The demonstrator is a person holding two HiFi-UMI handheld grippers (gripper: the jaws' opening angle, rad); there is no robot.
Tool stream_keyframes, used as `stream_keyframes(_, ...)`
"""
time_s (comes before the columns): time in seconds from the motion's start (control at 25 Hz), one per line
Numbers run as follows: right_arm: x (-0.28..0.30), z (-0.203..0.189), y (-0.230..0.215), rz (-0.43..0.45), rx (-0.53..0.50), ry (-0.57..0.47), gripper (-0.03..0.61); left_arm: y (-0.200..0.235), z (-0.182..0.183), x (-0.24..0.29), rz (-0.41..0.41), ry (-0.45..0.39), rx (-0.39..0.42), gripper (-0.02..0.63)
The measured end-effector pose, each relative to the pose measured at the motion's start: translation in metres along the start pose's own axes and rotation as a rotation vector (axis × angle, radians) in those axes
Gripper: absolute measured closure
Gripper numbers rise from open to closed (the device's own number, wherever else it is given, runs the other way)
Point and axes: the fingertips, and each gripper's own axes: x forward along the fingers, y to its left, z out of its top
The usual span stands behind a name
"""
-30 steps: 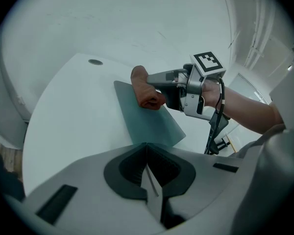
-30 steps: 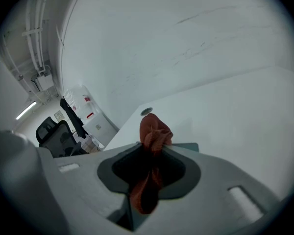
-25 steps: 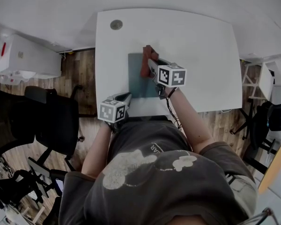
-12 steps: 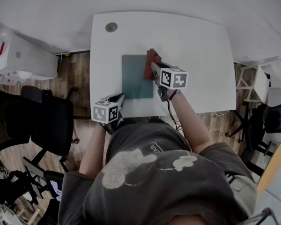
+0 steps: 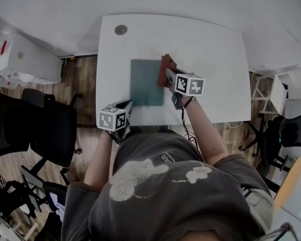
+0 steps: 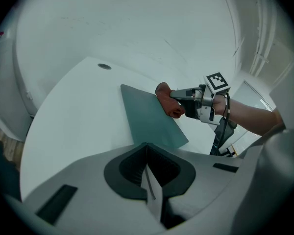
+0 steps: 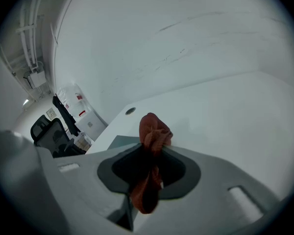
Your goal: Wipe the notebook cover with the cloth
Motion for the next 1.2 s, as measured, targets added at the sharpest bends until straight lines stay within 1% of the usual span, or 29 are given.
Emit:
stream_keyframes(0.24, -0.002, 0.000, 0.002, -0.015, 0.001, -0.001, 0.489, 0.002, 0.000, -0.001, 0.010, 0.000, 0.006, 0.618)
stream_keyframes(0.36, -0.008, 0.006, 0.007, -0.006, -0.008, -0.017, 0.489, 0.001, 0.000, -0.002, 0.017, 0.004, 0.009, 0.618)
stream_keyframes(0.72, -0.005, 0.006, 0.056, 0.102, -0.055, -0.020, 0.489, -0.005, 0.000, 0.000, 0.009, 0.007, 0.017, 0.618)
stream_keyframes(0.92, 0.005, -0.007, 0.091, 0.173, -0.080, 0.016, 0.489, -0.005, 0.001, 0.001, 0.002, 0.008, 0.011, 0.618)
stream_keyframes(1.08, 0.014, -0.017, 0.117, 0.211, -0.108, 0.039, 0.489, -0.002, -0.001, 0.000, 0.000, 0.015, 0.011, 0.618)
stream_keyframes(1.2, 0.019, -0.020, 0.133, 0.242, -0.110, 0.043, 0.489, 0.000, -0.002, -0.002, -0.001, 0.019, 0.014, 0.618)
